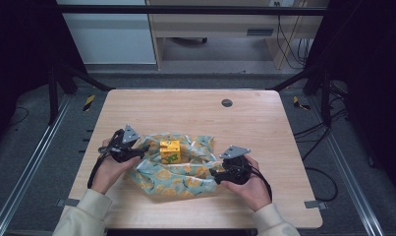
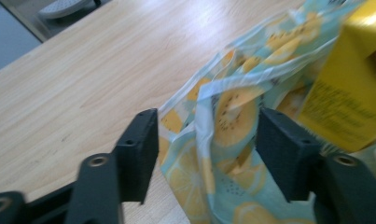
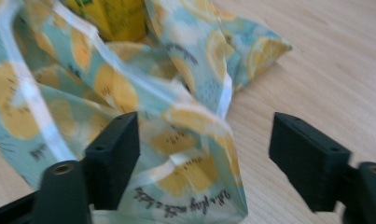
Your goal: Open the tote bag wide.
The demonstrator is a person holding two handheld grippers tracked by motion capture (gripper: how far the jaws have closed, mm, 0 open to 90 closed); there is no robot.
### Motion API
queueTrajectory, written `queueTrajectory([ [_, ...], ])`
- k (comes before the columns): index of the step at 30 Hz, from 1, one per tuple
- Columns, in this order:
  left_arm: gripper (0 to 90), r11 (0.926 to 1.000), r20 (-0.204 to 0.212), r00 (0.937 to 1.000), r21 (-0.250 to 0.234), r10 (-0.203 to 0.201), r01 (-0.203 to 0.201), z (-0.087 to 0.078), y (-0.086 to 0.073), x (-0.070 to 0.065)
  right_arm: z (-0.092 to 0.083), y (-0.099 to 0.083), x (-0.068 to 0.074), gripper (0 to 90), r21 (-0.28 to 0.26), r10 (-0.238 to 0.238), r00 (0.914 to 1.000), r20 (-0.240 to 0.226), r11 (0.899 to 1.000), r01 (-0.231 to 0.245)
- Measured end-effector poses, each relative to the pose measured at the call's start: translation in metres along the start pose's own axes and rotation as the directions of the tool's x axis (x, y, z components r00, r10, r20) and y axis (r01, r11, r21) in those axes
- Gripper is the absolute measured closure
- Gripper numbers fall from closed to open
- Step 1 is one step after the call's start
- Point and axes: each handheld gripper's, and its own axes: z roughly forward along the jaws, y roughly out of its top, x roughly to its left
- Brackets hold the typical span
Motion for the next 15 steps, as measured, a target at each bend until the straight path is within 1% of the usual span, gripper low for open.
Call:
queueTrajectory([
  [1, 37.8, 0.9999, 0.006, 1.0000, -0.011, -0.004, 0.005, -0.003, 0.002, 0.000, 0.000, 0.000, 0.000, 21.5, 0.000, 0.000, 1.0000, 0.000, 1.000, 0.000],
  [2, 33.8, 0.9994, 0.014, 0.9998, -0.032, -0.014, 0.015, -0.011, 0.004, 0.001, -0.004, 0.003, 0.002, 16.8, -0.006, -0.005, 1.0000, -0.007, 1.000, 0.005],
  [4, 32.3, 0.9980, 0.024, 0.9993, -0.056, -0.028, 0.030, -0.017, 0.007, 0.001, -0.009, 0.005, 0.003, 14.7, -0.021, -0.014, 0.9998, -0.014, 1.000, 0.014],
  [5, 31.9, 0.9981, 0.022, 0.9995, -0.057, -0.022, 0.023, -0.020, 0.008, 0.001, -0.012, 0.005, 0.003, 13.3, -0.022, -0.014, 0.9997, -0.019, 1.000, 0.014],
  [8, 31.2, 0.9974, 0.017, 0.9997, -0.069, -0.020, 0.021, -0.029, 0.010, 0.003, -0.020, 0.005, 0.002, 10.6, -0.030, -0.004, 0.9997, -0.024, 1.000, 0.003],
  [9, 31.0, 0.9974, 0.017, 0.9997, -0.069, -0.020, 0.021, -0.029, 0.010, 0.003, -0.022, 0.005, 0.002, 10.4, -0.031, -0.004, 0.9997, -0.024, 1.000, 0.003],
  [10, 30.6, 0.9966, 0.009, 0.9996, -0.078, -0.025, 0.026, -0.035, 0.010, 0.005, -0.025, 0.004, 0.002, 10.2, -0.037, -0.003, 0.9997, -0.022, 0.999, 0.002],
  [12, 28.9, 0.9963, -0.001, 0.9995, -0.080, -0.031, 0.031, -0.041, 0.009, 0.008, -0.029, 0.003, 0.000, 10.0, -0.047, -0.002, 0.9999, -0.013, 0.999, 0.001],
  [13, 27.4, 0.9957, -0.006, 0.9992, -0.084, -0.040, 0.039, -0.044, 0.008, 0.010, -0.032, 0.003, -0.001, 9.9, -0.052, 0.004, 1.0000, -0.007, 0.999, -0.004],
  [15, 24.4, 0.9955, -0.020, 0.9987, -0.083, -0.046, 0.045, -0.050, 0.005, 0.015, -0.036, 0.001, -0.006, 9.6, -0.070, 0.017, 0.9998, 0.014, 0.997, -0.016],
])
